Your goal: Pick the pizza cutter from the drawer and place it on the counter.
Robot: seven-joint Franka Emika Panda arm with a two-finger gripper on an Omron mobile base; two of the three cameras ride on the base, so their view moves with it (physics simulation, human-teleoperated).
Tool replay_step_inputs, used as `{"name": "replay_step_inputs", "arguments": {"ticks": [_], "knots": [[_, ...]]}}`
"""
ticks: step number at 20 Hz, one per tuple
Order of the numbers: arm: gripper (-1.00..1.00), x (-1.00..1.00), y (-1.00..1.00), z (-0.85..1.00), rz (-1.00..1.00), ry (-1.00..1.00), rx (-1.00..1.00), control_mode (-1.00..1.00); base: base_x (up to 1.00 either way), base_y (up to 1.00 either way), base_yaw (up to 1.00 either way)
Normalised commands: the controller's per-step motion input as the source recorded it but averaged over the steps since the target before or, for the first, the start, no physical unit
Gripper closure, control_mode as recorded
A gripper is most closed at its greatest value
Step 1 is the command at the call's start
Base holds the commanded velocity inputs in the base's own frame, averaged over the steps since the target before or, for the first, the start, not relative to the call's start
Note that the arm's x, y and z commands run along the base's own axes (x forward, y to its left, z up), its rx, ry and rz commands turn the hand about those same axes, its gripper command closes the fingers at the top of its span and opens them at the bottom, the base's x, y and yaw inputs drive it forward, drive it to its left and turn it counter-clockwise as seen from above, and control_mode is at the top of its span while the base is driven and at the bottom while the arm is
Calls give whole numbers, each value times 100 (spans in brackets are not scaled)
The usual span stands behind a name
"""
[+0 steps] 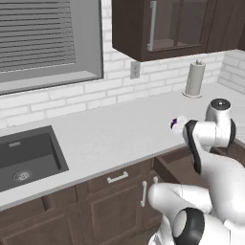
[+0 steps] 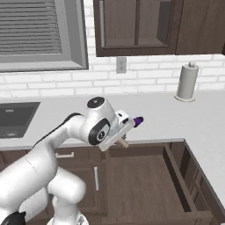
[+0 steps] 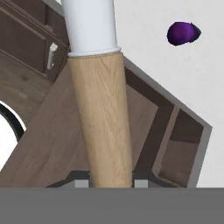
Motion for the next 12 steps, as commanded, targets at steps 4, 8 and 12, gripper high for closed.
{"name": "replay_step_inputs", "arguments": {"ticks": [4,8,12], "knots": [[100,96,96,72,-14,27,-15,-100,0,0,0],[100,100,46,8,-8,37,0,-100,0,0,0],[100,100,70,-9,-12,17,4,-100,0,0,0]]}}
